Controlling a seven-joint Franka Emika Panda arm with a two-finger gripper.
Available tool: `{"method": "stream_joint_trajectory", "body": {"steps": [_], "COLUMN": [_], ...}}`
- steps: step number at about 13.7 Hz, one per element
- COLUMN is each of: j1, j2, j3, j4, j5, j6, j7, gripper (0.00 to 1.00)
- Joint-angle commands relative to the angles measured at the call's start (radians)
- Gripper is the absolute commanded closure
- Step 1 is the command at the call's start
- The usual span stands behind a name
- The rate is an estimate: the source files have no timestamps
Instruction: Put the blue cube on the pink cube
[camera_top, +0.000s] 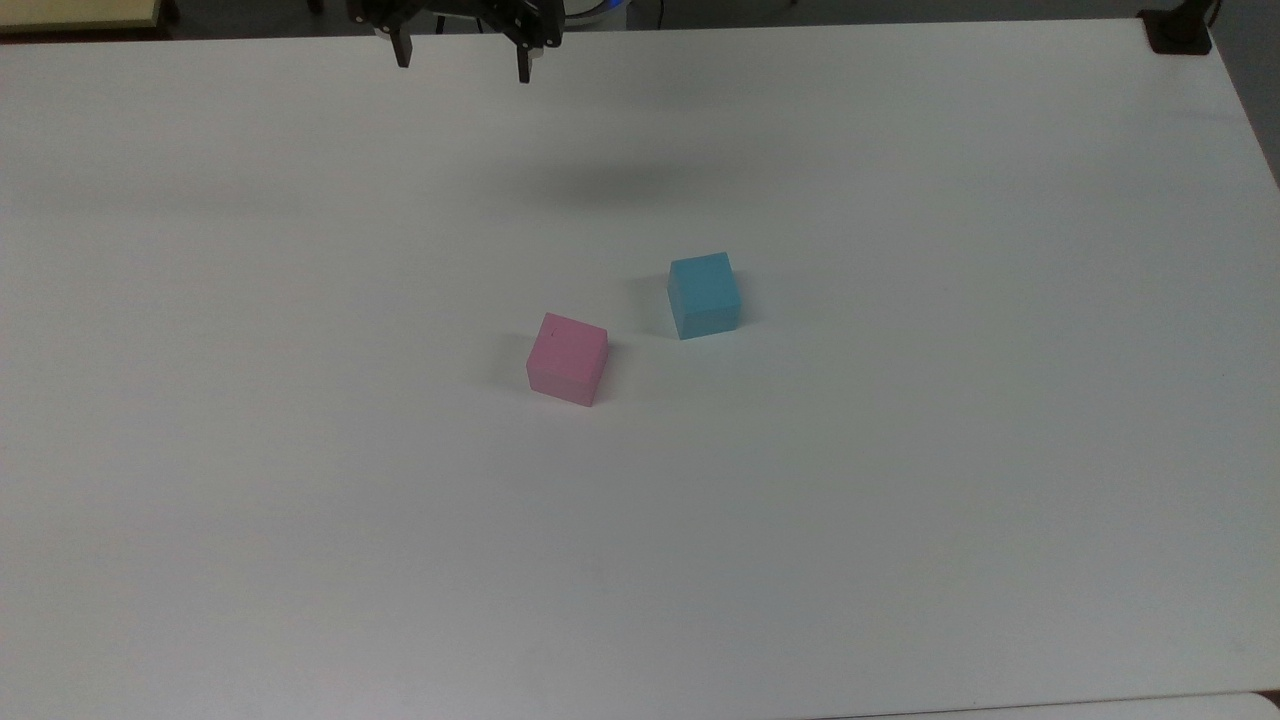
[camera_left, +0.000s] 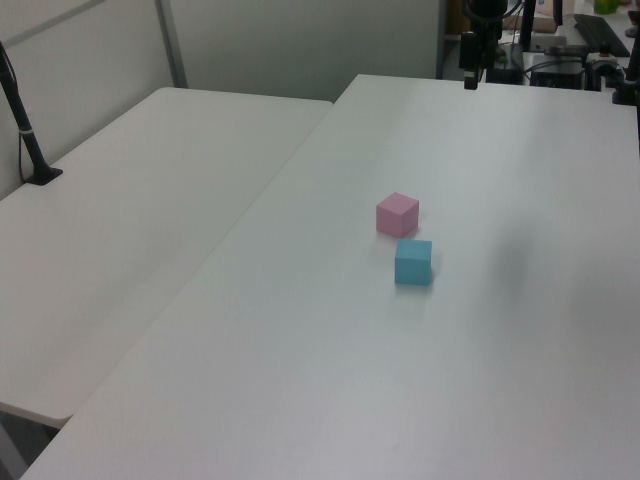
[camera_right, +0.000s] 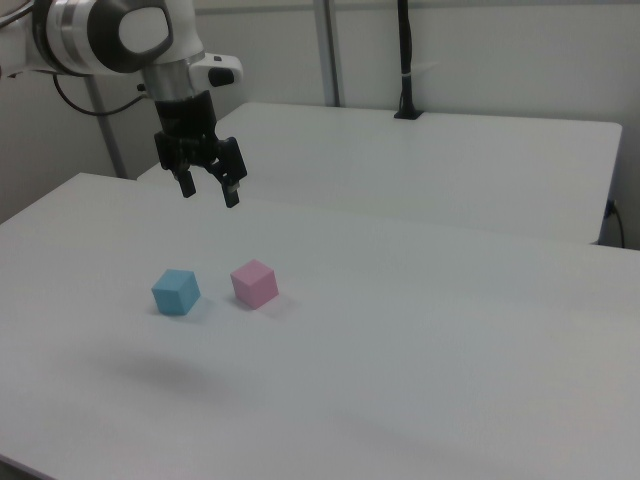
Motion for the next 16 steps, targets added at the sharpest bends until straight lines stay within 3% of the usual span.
{"method": "stream_joint_trajectory", "body": {"steps": [1, 16], "j1": [-0.014, 0.015], "j2": [-0.023, 0.012], "j3": [0.011, 0.021], "j4": [-0.019, -0.022], "j5": [-0.005, 0.006], "j6": [-0.017, -0.007], "j7": [-0.015, -0.015], "gripper": [0.0, 0.0]}}
